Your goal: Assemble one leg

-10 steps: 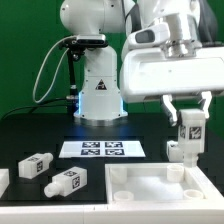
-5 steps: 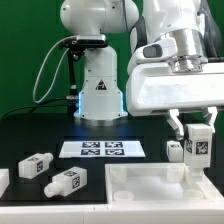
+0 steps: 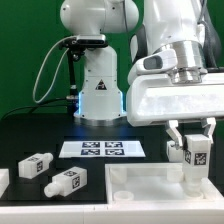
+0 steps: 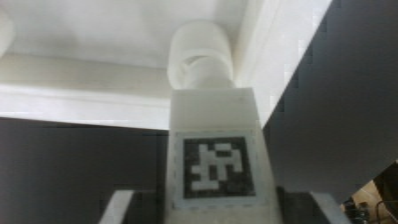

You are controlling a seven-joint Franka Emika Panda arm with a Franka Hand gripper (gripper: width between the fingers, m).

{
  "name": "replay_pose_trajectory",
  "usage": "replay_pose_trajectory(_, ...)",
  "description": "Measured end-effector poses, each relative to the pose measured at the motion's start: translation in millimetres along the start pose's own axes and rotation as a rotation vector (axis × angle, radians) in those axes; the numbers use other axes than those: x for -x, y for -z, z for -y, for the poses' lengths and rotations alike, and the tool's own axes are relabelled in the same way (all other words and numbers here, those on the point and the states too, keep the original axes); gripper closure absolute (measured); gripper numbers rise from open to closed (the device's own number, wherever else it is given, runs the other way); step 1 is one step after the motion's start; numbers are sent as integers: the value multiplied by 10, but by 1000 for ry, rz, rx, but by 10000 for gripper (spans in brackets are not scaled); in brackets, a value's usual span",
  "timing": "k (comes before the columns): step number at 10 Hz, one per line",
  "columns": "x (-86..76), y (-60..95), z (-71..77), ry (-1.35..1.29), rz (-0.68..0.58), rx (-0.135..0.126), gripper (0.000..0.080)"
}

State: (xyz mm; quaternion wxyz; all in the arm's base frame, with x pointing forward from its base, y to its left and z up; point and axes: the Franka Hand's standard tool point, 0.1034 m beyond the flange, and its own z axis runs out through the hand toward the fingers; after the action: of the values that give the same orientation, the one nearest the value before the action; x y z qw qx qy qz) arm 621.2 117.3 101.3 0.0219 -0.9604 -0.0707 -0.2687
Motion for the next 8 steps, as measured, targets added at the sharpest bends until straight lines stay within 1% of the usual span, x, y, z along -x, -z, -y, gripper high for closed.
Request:
replay_pose_trajectory(2,14,-42,1,3,-3,1,514)
replay_pose_trajectory(5,-4,-59,-65,17,-7,7,514)
replay_pose_trajectory(8,34,-89,-57,19,-1,6,514)
